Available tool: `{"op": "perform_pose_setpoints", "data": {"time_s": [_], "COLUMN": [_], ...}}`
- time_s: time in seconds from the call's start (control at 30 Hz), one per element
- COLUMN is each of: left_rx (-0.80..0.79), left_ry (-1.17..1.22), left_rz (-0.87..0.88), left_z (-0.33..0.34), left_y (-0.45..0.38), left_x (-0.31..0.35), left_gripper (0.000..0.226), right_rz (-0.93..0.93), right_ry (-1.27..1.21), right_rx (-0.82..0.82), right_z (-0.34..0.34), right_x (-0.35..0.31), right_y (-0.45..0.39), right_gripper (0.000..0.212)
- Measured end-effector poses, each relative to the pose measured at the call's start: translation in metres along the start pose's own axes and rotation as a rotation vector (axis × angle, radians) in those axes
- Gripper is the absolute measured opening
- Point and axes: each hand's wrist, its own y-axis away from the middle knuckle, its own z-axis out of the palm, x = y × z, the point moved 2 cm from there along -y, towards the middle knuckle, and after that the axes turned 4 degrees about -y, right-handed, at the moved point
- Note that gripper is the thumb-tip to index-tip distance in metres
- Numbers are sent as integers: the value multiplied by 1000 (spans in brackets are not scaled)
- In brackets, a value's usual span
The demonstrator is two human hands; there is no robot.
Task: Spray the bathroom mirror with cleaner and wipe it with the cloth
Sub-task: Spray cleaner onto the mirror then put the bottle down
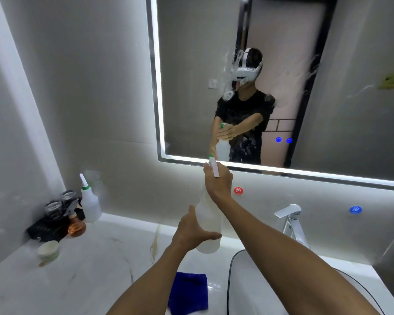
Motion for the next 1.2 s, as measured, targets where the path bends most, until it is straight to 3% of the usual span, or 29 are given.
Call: {"op": "perform_pose_setpoints", "data": {"time_s": [0.5,0.9,1.2], "left_rx": [11,46,118], "left_ry": [51,48,101], "left_rz": [-48,-87,-136], "left_z": [-7,-23,-32], "left_y": [13,20,30], "left_x": [-30,-66,-86], "left_gripper": [102,103,96], "right_rz": [-2,-95,-202], "right_ry": [197,107,82], "right_rx": [-98,-138,-266], "right_z": [33,66,83], "right_x": [-4,2,1], "right_y": [14,37,56], "right_gripper": [36,32,26]}}
